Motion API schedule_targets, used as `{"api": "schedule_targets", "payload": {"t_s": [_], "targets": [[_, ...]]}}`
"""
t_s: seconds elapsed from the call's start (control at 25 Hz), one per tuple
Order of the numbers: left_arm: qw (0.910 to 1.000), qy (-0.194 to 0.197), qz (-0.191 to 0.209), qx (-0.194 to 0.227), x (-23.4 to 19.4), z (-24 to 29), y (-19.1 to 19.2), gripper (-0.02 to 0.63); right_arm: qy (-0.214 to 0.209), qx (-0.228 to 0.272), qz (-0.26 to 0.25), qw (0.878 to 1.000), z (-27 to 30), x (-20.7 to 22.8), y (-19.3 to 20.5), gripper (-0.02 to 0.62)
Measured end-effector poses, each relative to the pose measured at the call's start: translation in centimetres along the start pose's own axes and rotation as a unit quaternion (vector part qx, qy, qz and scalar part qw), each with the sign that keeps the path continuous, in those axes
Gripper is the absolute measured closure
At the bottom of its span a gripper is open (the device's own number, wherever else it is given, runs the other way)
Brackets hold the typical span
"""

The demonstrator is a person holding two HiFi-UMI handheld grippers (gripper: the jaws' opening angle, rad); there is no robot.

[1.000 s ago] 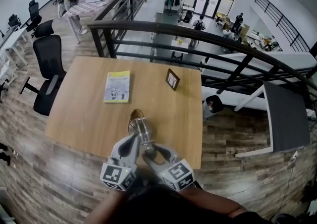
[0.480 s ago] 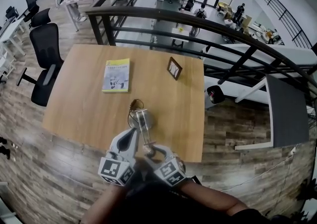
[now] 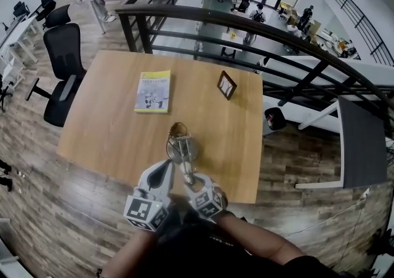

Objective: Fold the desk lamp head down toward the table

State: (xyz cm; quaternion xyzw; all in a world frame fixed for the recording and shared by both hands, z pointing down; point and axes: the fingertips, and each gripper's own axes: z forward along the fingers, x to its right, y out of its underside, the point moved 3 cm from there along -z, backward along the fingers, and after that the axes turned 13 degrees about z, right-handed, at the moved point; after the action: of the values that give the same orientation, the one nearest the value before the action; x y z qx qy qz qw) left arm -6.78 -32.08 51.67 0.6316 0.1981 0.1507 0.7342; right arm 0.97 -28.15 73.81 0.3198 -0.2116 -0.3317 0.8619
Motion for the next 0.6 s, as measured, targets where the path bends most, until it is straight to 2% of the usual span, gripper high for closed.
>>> {"api": "schedule_targets", "payload": {"t_s": [0.32, 0.6], "targets": [[0.9999, -0.01, 0.0, -0.004, -0.9, -0.2, -0.4, 0.604, 0.024, -0.001, -0.01, 1.0, 3.0, 1.2, 0.7, 0.43], [0.9999, -0.011, 0.002, -0.004, -0.5, -0.6, -0.7, 0.604, 0.025, 0.003, -0.007, 1.0, 2.7, 1.2, 0.4, 0.428]]}}
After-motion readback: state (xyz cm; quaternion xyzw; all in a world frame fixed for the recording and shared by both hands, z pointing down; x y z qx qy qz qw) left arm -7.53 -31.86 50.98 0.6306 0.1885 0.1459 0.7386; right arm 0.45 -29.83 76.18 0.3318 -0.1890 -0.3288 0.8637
